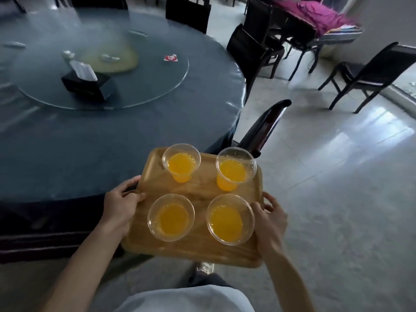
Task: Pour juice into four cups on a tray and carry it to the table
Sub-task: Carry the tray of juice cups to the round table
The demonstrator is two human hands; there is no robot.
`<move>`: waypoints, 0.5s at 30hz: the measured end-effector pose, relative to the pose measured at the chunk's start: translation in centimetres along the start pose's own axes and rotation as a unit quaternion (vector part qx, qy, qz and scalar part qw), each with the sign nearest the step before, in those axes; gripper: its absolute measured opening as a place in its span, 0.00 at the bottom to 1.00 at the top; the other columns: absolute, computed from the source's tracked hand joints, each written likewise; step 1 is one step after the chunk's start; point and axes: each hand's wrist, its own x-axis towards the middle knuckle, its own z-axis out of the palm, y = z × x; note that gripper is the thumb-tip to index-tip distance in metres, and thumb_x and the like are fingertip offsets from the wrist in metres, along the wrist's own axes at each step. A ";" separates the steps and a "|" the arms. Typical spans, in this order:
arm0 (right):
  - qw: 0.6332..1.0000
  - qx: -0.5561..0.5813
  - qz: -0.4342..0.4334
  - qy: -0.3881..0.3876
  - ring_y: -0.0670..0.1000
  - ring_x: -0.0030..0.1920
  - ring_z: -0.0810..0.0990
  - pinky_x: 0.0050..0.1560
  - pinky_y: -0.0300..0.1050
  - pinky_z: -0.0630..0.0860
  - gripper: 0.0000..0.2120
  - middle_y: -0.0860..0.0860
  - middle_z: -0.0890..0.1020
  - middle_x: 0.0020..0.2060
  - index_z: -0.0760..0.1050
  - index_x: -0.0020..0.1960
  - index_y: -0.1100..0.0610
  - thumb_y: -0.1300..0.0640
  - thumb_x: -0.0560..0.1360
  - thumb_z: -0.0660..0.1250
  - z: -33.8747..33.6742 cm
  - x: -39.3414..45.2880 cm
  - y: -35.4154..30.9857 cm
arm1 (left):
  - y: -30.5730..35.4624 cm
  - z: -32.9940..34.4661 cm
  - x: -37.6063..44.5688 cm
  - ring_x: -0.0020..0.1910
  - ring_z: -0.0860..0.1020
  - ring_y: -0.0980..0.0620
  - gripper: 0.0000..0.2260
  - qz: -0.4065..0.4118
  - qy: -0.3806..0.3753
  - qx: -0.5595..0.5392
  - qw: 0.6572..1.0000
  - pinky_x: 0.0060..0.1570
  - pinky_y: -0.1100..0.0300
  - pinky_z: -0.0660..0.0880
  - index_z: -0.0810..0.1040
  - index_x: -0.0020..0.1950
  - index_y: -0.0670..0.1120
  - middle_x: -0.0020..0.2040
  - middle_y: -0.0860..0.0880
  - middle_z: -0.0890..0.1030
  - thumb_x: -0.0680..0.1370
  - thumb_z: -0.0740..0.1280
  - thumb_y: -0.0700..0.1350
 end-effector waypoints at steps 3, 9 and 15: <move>0.998 -0.016 -0.016 -0.052 0.47 0.50 0.82 0.51 0.52 0.84 0.20 0.49 0.83 0.53 0.75 0.70 0.47 0.54 0.79 0.69 0.9 4.8 -1.8 | 0.6 2.1 1.1 0.60 0.83 0.42 0.21 -0.013 0.035 -0.033 0.999 0.66 0.41 0.79 0.83 0.67 0.51 0.59 0.46 0.85 0.80 0.70 0.31; 0.992 -0.048 -0.036 -0.115 0.48 0.50 0.83 0.48 0.49 0.84 0.15 0.47 0.83 0.53 0.77 0.67 0.43 0.49 0.81 0.66 4.4 12.2 -4.5 | 0.8 4.8 3.6 0.61 0.84 0.42 0.20 -0.039 0.118 -0.069 0.990 0.67 0.38 0.78 0.83 0.66 0.54 0.60 0.47 0.86 0.80 0.71 0.34; 0.985 -0.057 -0.045 -0.154 0.44 0.43 0.84 0.37 0.37 0.79 0.14 0.40 0.84 0.45 0.79 0.65 0.45 0.49 0.80 0.67 8.9 17.2 -6.5 | 1.2 6.4 5.6 0.61 0.83 0.40 0.19 -0.046 0.171 -0.114 0.978 0.66 0.41 0.78 0.81 0.69 0.46 0.61 0.44 0.85 0.79 0.71 0.33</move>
